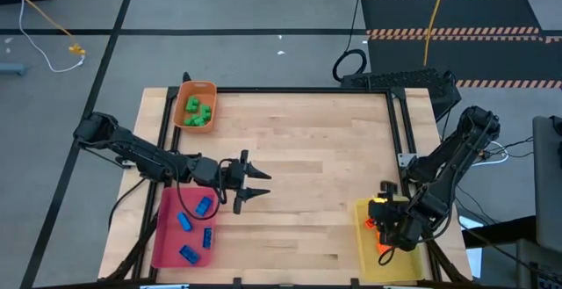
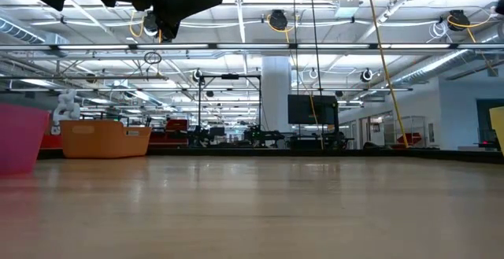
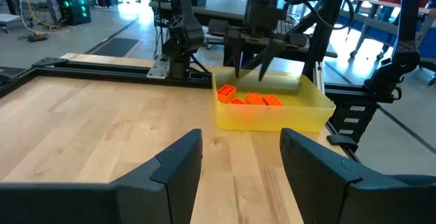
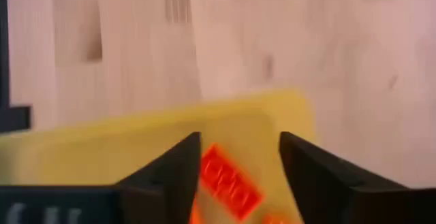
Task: Sort & place blocks by color
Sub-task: Return to Home Position
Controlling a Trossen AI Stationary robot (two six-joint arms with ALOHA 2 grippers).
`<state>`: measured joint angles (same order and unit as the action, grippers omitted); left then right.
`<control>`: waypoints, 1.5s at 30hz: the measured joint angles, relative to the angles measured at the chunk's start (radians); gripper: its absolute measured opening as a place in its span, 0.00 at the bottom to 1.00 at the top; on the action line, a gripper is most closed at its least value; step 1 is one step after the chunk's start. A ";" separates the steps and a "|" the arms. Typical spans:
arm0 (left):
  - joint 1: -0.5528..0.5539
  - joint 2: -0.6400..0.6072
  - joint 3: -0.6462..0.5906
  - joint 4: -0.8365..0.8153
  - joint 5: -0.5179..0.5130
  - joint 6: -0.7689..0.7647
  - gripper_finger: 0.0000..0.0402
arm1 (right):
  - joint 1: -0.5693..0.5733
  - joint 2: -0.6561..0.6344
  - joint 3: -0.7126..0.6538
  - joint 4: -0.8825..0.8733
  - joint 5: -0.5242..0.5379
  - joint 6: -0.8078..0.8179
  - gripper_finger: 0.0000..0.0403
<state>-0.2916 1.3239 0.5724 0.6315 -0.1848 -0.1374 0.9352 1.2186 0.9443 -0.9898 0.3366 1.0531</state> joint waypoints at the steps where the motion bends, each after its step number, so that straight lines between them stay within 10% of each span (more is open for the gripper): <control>1: 0.000 0.000 0.000 0.000 0.000 -0.005 0.50 | 0.000 0.000 0.000 0.008 0.040 -0.032 0.47; 9: 0.000 0.000 0.000 0.020 0.000 -0.051 0.50 | 0.000 0.000 0.000 0.051 0.281 -0.241 0.03; 23: 0.013 0.000 0.000 0.032 -0.001 -0.083 0.50 | -0.140 -0.071 -0.014 0.153 0.339 -0.526 0.00; 36: 0.035 0.000 0.000 0.032 -0.041 -0.050 0.50 | -0.482 -0.321 -0.420 0.780 0.054 -0.784 0.00; 45: 0.121 -0.006 0.000 0.013 -0.028 -0.015 0.50 | -0.721 -0.335 -0.452 0.923 -0.113 -0.915 0.00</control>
<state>-0.1711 1.3181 0.5728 0.6441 -0.2133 -0.1521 0.2144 0.8835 0.4927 -0.0666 0.2237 0.1385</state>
